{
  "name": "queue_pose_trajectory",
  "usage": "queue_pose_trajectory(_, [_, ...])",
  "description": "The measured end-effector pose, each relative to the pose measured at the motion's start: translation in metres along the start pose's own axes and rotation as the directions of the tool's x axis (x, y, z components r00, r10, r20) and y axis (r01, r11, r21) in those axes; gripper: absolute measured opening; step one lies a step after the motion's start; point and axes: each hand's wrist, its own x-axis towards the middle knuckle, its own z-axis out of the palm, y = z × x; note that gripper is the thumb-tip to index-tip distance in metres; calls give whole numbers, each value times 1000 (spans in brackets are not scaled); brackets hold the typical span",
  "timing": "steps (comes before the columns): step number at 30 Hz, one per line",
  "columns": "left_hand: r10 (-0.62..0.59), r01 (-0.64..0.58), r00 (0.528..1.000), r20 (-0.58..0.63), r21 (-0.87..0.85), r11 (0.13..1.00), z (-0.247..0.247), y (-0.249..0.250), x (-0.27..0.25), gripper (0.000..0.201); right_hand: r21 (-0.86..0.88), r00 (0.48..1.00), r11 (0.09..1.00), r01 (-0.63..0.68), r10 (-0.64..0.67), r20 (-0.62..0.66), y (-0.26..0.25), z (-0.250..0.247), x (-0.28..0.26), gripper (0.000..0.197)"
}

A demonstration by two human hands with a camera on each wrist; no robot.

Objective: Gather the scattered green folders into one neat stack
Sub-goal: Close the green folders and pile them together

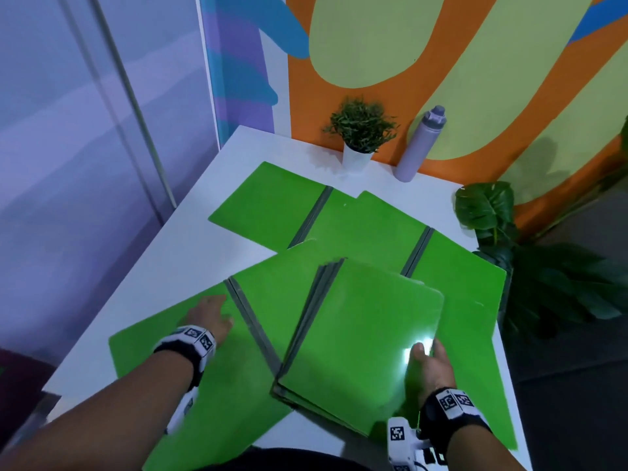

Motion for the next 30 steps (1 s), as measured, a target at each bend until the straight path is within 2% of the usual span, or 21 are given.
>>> queue_pose_trajectory(2, [1, -2, 1000, 6, 230, 973, -6, -10, 20, 79, -32, 1000, 999, -6, 5, -17, 5, -5, -3, 56])
queue_pose_trajectory(5, [-24, 1, 998, 55, 377, 926, -9, -16, 39, 97, -16, 998, 998, -66, 66, 2, 14, -6, -4, 58])
queue_pose_trajectory(6, [-46, 14, 997, 69, 403, 915, -11, -14, 41, 94, -25, 997, 997, -75, 75, 5, 19, -4, -2, 59])
queue_pose_trajectory(9, [-68, 29, 995, 70, 457, 889, -9, -7, 41, 71, -85, 999, 995, -46, 46, 0, 29, -1, 6, 59])
queue_pose_trajectory(11, [-98, 68, 994, 54, 402, 913, -7, -8, 42, 70, -96, 999, 994, -43, 43, -5, 30, 0, 8, 55])
queue_pose_trajectory(14, [-93, 68, 993, 71, 295, 953, -10, -12, 48, 81, -98, 999, 994, -47, 47, 1, 29, 0, 6, 46])
queue_pose_trajectory(17, [-68, 45, 994, 88, 237, 970, -18, -10, 53, 72, -136, 999, 990, -45, 47, 10, 28, -2, 7, 40])
queue_pose_trajectory(21, [-127, 115, 991, 51, 189, 975, -26, -4, 46, 61, -158, 1000, 987, -19, 23, 21, 30, -3, 8, 41])
queue_pose_trajectory(24, [-169, 165, 985, 46, 76, 983, -37, 12, 33, 76, -116, 999, 992, -39, 41, 12, 29, -2, 8, 46])
queue_pose_trajectory(26, [-133, 134, 991, 19, -31, 991, -53, 27, 21, 87, -58, 998, 997, -52, 54, 23, 23, -4, 7, 54])
queue_pose_trajectory(27, [-91, 88, 996, -26, -81, 993, -62, 35, 15, 86, -36, 998, 998, -54, 55, 20, 19, -5, 7, 56])
queue_pose_trajectory(28, [-44, 34, 996, -83, -117, 993, -72, 42, 9, 80, -18, 998, 998, -53, 54, 15, 12, -6, 7, 57])
queue_pose_trajectory(30, [55, -85, 982, -183, -162, 983, -90, 58, -6, 53, 23, 999, 999, -28, 27, 17, -1, -12, 6, 59])
